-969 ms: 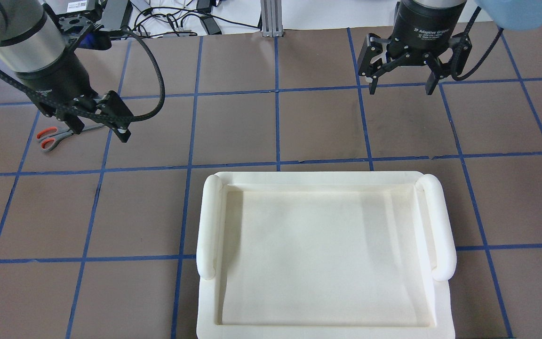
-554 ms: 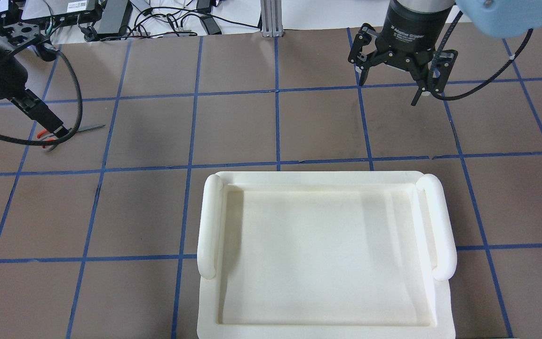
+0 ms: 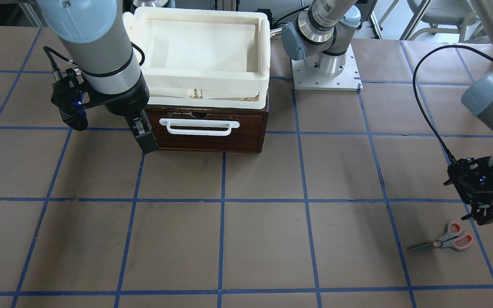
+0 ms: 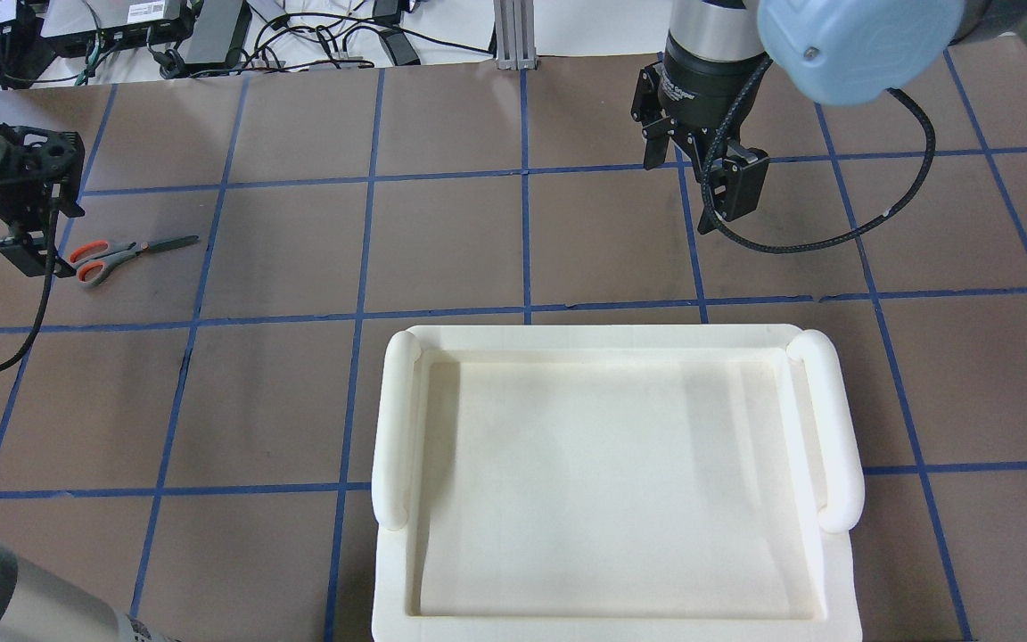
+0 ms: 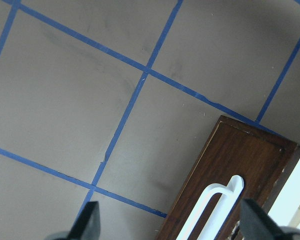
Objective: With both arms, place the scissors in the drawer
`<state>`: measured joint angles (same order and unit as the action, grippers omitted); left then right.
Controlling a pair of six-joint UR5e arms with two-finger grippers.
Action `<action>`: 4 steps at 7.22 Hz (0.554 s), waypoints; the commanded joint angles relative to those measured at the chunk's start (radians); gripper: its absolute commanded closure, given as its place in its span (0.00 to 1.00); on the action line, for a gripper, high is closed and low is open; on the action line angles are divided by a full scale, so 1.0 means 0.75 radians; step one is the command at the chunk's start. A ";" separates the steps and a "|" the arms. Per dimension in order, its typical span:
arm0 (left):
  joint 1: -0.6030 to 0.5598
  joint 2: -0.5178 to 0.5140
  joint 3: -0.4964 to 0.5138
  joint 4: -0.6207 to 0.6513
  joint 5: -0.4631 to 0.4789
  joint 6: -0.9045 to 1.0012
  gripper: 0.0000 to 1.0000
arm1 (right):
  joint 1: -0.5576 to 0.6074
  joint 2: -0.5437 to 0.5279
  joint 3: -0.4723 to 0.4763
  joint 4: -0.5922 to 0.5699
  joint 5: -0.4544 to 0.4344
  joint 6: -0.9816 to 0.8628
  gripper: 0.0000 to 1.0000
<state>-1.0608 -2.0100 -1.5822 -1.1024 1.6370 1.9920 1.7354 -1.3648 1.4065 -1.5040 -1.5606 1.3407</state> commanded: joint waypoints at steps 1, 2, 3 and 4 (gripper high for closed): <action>0.013 -0.201 0.107 0.083 -0.008 0.226 0.00 | 0.085 0.103 0.000 -0.011 0.013 0.273 0.00; 0.013 -0.250 0.130 0.097 -0.010 0.226 0.00 | 0.114 0.140 0.000 -0.021 0.015 0.296 0.00; 0.015 -0.277 0.142 0.189 -0.027 0.240 0.00 | 0.132 0.161 0.000 -0.028 0.015 0.353 0.00; 0.028 -0.292 0.148 0.192 -0.096 0.240 0.00 | 0.157 0.179 0.002 -0.028 0.027 0.358 0.00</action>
<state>-1.0479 -2.2068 -1.4815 -0.9850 1.6083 2.1658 1.8302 -1.2512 1.4071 -1.5221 -1.5476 1.5858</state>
